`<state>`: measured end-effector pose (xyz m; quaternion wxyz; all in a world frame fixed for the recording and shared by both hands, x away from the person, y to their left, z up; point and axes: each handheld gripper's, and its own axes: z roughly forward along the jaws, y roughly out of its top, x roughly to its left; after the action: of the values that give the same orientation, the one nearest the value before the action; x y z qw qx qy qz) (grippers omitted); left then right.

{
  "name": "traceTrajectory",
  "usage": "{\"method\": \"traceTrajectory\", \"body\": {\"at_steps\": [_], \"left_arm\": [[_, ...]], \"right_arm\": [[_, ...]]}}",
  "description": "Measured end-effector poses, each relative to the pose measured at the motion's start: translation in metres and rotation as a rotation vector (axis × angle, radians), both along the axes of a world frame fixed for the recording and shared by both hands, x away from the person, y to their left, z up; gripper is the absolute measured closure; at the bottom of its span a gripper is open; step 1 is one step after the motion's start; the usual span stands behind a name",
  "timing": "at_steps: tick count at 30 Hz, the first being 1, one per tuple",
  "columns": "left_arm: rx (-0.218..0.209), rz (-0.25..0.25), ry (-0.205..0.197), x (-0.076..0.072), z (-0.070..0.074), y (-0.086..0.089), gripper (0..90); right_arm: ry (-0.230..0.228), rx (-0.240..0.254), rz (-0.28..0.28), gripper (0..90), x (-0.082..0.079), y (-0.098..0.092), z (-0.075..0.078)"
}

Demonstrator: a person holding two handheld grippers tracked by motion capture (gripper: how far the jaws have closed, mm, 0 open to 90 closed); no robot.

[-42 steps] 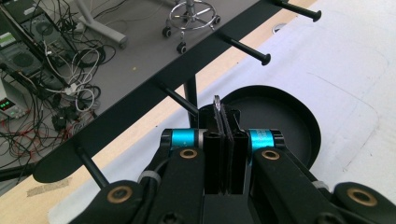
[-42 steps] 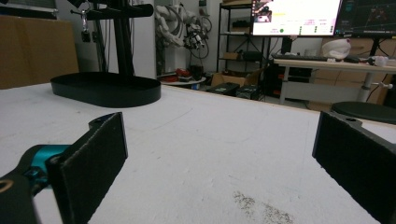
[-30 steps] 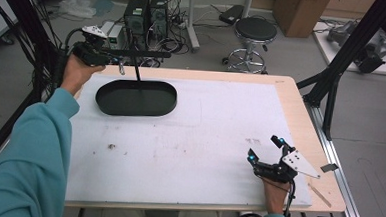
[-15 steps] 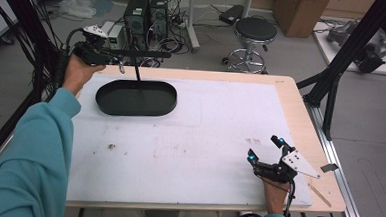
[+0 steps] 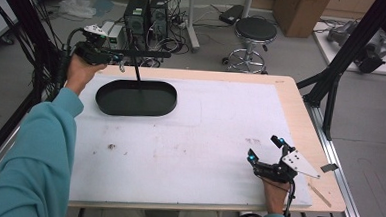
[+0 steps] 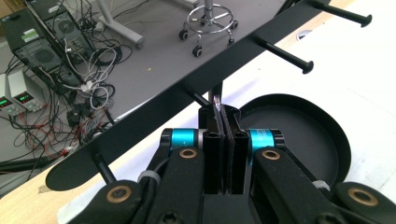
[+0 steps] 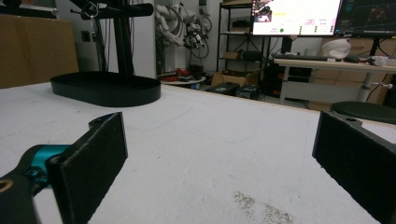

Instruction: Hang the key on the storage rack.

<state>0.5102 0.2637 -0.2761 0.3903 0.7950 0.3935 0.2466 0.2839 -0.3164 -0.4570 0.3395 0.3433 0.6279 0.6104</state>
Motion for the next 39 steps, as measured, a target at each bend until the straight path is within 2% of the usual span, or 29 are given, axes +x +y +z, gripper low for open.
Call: {"method": "traceTrajectory", "body": {"at_steps": [3, 4, 8, 9, 10, 12, 13, 14, 15, 16, 17, 18, 19, 20, 21, 22, 23, 24, 26, 28, 29, 31, 33, 34, 39], "left_arm": [[-0.004, 0.011, -0.01, 0.0, 0.001, 0.002, 86.6], [-0.007, 0.026, -0.018, 0.0, 0.002, 0.003, 81.2], [-0.008, 0.052, -0.048, -0.004, 0.006, 0.006, 71.5], [-0.021, 0.055, -0.059, -0.005, 0.007, 0.007, 65.5], [-0.031, 0.06, -0.064, -0.006, 0.008, 0.009, 65.5], [-0.072, 0.043, -0.067, -0.008, 0.011, 0.012, 50.4], [-0.091, 0.031, -0.064, -0.01, 0.012, 0.012, 50.4], [-0.095, 0.023, -0.064, -0.015, 0.014, 0.011, 33.2], [-0.079, 0.05, -0.104, -0.02, 0.014, 0.009, 22.0], [-0.079, 0.05, -0.104, -0.02, 0.014, 0.009, 12.1], [-0.11, -0.004, -0.215, -0.034, 0.012, 0.011, 7.8], [-0.11, -0.004, -0.215, -0.034, 0.012, 0.011, 5.6], [-0.155, -0.032, -0.266, -0.048, 0.01, 0.013, 1.6], [-0.155, -0.032, -0.266, -0.048, 0.01, 0.013, 1.7], [-0.161, -0.044, -0.267, -0.055, 0.008, 0.015, 1.7], [-0.161, -0.059, -0.285, -0.07, 0.004, 0.018, 1.7], [-0.161, -0.059, -0.285, -0.07, 0.004, 0.018, 1.7], [-0.157, -0.065, -0.293, -0.077, 0.003, 0.02, 1.7], [-0.19, -0.087, -0.307, -0.093, -0.002, 0.024, 1.7], [-0.195, -0.103, -0.314, -0.107, -0.008, 0.027, 1.7], [-0.21, -0.123, -0.316, -0.119, -0.014, 0.031, 1.7], [-0.221, -0.131, -0.32, -0.124, -0.016, 0.033, 1.7], [-0.256, -0.144, -0.341, -0.143, -0.025, 0.038, 1.7], [-0.256, -0.144, -0.341, -0.143, -0.025, 0.038, 1.7], [-0.272, -0.172, -0.357, -0.174, -0.048, 0.039, 1.7]], "right_arm": [[0.001, 0.0, 0.0, 2.5, 0.0, 0.0, 0.0], [0.003, 0.001, 0.0, 2.5, 0.0, 0.0, 0.0], [0.003, 0.002, -0.001, 2.5, 0.0, 0.0, 0.0], [-0.001, -0.001, 0.0, 2.5, 0.0, 0.0, 0.0], [-0.001, -0.001, 0.0, 2.5, 0.0, 0.0, 0.0], [0.002, 0.0, 0.0, 2.5, 0.0, 0.0, 0.0], [0.001, -0.002, 0.001, 2.5, 0.0, 0.0, 0.0], [0.002, -0.001, 0.0, 2.5, 0.0, 0.0, 0.0], [0.003, 0.0, 0.0, 2.5, 0.0, 0.0, 0.0], [0.003, 0.0, 0.0, 2.5, 0.0, 0.0, 0.0], [0.0, -0.003, 0.001, 2.4, 0.0, 0.0, 0.0], [0.0, -0.003, 0.001, 2.4, 0.0, 0.0, 0.0], [0.001, -0.003, 0.0, 2.5, 0.0, 0.0, 0.0], [0.002, -0.002, 0.0, 2.5, 0.0, 0.0, 0.0], [0.002, -0.002, 0.0, 2.5, 0.0, 0.0, 0.0], [0.003, 0.0, 0.001, 2.5, 0.0, 0.0, 0.0], [0.003, 0.0, 0.001, 2.5, 0.0, 0.0, 0.0], [0.006, 0.001, 0.0, 2.5, 0.0, 0.0, 0.0], [0.003, -0.001, -0.001, 2.5, 0.0, 0.0, 0.0], [0.007, 0.001, -0.001, 2.5, 0.0, 0.0, 0.0], [0.006, 0.001, -0.001, 2.5, 0.0, 0.0, 0.0], [0.003, -0.002, 0.0, 2.5, 0.0, 0.001, 0.0], [-0.003, -0.007, -0.002, 2.5, 0.0, 0.001, 0.0], [0.001, -0.006, -0.001, 2.5, 0.0, 0.001, 0.0], [0.006, 0.001, 0.0, 2.5, 0.0, 0.0, 0.0]]}}
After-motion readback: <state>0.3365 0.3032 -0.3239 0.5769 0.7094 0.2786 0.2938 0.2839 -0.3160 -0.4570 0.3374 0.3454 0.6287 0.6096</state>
